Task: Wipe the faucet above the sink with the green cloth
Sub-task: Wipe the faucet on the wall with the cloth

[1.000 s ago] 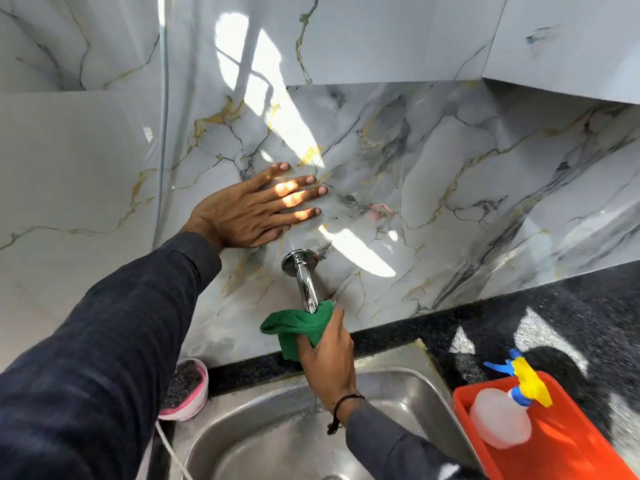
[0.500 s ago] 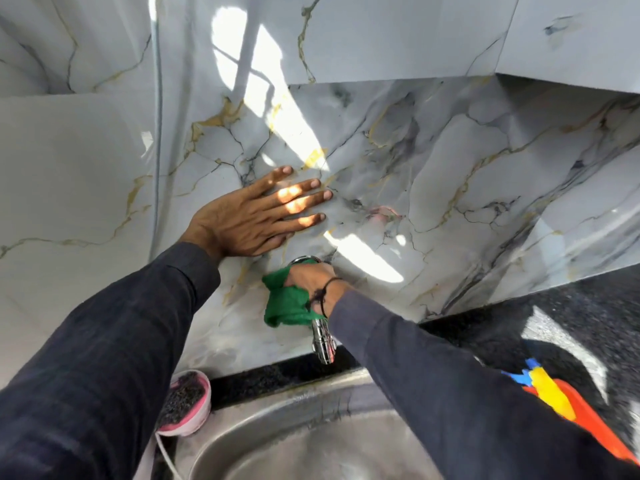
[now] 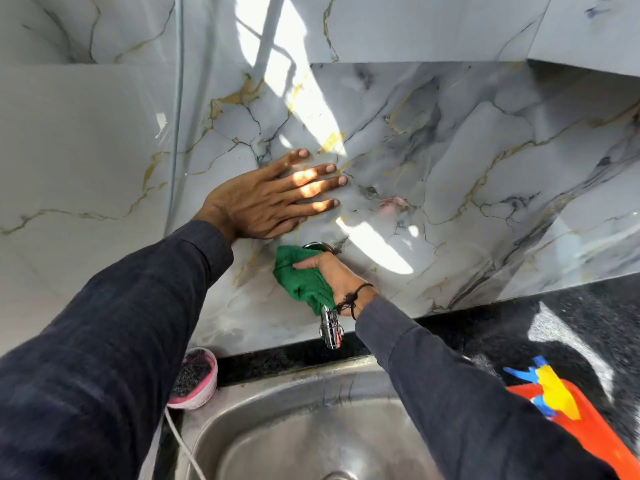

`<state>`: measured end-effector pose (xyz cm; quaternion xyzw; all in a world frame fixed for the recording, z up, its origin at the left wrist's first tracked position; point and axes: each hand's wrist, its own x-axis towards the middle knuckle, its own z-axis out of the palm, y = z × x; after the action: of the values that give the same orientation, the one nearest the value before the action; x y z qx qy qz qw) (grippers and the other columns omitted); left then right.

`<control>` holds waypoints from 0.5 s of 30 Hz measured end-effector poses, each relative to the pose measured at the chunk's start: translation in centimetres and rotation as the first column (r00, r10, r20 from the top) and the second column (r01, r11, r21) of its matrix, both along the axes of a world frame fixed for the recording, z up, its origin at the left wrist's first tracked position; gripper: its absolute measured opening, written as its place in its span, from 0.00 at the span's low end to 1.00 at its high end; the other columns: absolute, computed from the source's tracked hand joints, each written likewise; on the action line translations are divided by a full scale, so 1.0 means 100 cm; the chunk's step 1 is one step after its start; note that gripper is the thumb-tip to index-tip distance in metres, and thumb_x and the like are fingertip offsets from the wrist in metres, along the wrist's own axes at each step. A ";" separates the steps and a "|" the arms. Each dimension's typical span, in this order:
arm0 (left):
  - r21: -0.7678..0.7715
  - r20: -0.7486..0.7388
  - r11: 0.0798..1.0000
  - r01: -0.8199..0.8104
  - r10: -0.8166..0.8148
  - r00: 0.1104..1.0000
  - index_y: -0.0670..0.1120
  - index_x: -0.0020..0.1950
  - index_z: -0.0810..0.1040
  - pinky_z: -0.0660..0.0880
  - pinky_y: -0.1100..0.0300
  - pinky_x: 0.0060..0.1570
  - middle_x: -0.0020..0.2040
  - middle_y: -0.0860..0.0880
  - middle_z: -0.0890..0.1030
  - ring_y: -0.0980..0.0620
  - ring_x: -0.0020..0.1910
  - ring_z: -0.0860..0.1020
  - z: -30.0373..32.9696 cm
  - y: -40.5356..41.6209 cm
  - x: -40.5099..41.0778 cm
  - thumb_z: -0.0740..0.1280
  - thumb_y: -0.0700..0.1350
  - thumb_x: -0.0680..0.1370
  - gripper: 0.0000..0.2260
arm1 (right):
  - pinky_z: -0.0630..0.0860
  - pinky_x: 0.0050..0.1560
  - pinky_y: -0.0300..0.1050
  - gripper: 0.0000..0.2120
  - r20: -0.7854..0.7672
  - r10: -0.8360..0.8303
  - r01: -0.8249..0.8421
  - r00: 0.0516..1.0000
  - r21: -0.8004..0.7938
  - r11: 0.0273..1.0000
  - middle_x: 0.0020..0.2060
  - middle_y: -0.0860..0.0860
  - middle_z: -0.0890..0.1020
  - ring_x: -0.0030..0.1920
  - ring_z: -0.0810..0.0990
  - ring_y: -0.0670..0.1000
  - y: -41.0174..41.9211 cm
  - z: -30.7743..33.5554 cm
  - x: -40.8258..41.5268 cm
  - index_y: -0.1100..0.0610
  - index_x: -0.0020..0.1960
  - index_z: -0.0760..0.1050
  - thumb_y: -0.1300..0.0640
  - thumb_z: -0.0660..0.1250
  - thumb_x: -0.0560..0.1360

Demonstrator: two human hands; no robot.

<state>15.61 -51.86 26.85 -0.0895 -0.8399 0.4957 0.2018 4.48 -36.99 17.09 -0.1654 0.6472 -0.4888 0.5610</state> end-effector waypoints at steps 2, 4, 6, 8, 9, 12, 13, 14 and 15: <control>-0.009 -0.001 1.000 -0.006 0.006 1.000 0.50 0.90 0.51 0.53 0.37 0.84 0.90 0.45 0.52 0.42 0.89 0.54 0.001 0.001 0.000 0.51 0.54 0.89 0.29 | 0.85 0.40 0.49 0.24 -0.079 -0.046 0.048 0.996 0.024 0.999 0.53 0.63 0.88 0.41 0.87 0.60 0.005 -0.001 0.006 0.67 0.63 0.81 0.59 0.75 0.70; 0.000 -0.001 1.000 -0.008 0.008 1.000 0.50 0.90 0.51 0.53 0.37 0.84 0.90 0.46 0.53 0.42 0.89 0.54 0.000 0.001 0.001 0.51 0.54 0.89 0.29 | 0.85 0.58 0.58 0.25 -0.171 -0.079 0.086 0.982 0.030 0.996 0.55 0.63 0.87 0.53 0.87 0.63 0.012 -0.004 0.012 0.66 0.61 0.81 0.58 0.77 0.67; 0.002 -0.004 1.000 -0.009 0.009 1.000 0.50 0.90 0.51 0.54 0.37 0.84 0.90 0.46 0.53 0.42 0.89 0.54 -0.001 0.001 0.001 0.51 0.54 0.89 0.29 | 0.84 0.59 0.58 0.20 -0.271 -0.094 0.105 0.958 0.024 0.994 0.53 0.60 0.88 0.53 0.87 0.62 0.016 -0.007 0.017 0.66 0.56 0.82 0.56 0.78 0.67; -0.008 -0.013 1.000 -0.011 0.011 1.000 0.51 0.90 0.50 0.54 0.37 0.85 0.90 0.46 0.52 0.43 0.89 0.53 -0.001 -0.001 0.001 0.51 0.55 0.89 0.29 | 0.81 0.45 0.48 0.12 -0.392 -0.122 0.134 0.912 0.003 0.991 0.46 0.55 0.86 0.43 0.84 0.55 0.022 -0.010 0.022 0.61 0.44 0.80 0.53 0.77 0.69; -0.010 -0.018 1.000 -0.009 0.008 1.000 0.51 0.90 0.50 0.53 0.37 0.85 0.90 0.46 0.51 0.43 0.89 0.53 -0.001 -0.001 0.001 0.51 0.55 0.89 0.29 | 0.76 0.40 0.44 0.12 -0.453 -0.140 0.149 0.881 -0.014 0.989 0.43 0.53 0.83 0.39 0.81 0.52 0.027 -0.013 0.024 0.58 0.42 0.78 0.52 0.77 0.70; -0.017 -0.030 1.000 -0.008 0.007 1.000 0.50 0.90 0.49 0.53 0.37 0.85 0.90 0.46 0.50 0.42 0.89 0.53 -0.002 0.000 0.000 0.51 0.55 0.89 0.30 | 0.66 0.31 0.39 0.16 -0.658 -0.212 0.194 0.722 -0.101 0.976 0.38 0.46 0.76 0.38 0.76 0.51 0.043 -0.025 0.036 0.56 0.48 0.73 0.49 0.76 0.72; -0.018 -0.031 1.000 -0.008 0.008 0.999 0.50 0.90 0.49 0.53 0.37 0.85 0.90 0.46 0.51 0.42 0.89 0.53 -0.002 0.000 0.000 0.51 0.55 0.89 0.30 | 0.64 0.30 0.36 0.18 -0.714 -0.239 0.197 0.658 -0.144 0.970 0.38 0.46 0.76 0.39 0.77 0.51 0.048 -0.031 0.041 0.56 0.52 0.72 0.49 0.77 0.72; -0.019 -0.029 1.000 -0.008 0.007 1.000 0.50 0.90 0.50 0.53 0.37 0.85 0.90 0.46 0.51 0.42 0.89 0.54 -0.001 0.000 0.000 0.51 0.55 0.89 0.29 | 0.63 0.29 0.35 0.20 -0.751 -0.273 0.197 0.601 -0.192 0.961 0.39 0.46 0.77 0.38 0.76 0.50 0.052 -0.038 0.045 0.57 0.54 0.71 0.49 0.77 0.72; -0.019 -0.027 1.000 -0.008 0.007 1.000 0.50 0.90 0.50 0.53 0.37 0.85 0.90 0.46 0.51 0.42 0.89 0.54 -0.002 0.000 0.000 0.51 0.55 0.89 0.29 | 0.63 0.28 0.33 0.22 -0.774 -0.307 0.199 0.553 -0.235 0.951 0.39 0.46 0.77 0.37 0.75 0.49 0.056 -0.044 0.049 0.57 0.55 0.71 0.49 0.78 0.71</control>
<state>15.59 -51.85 26.68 -0.0816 -0.8328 0.5055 0.2106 9.40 -31.34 12.67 -0.3059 0.8162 -0.4750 0.1214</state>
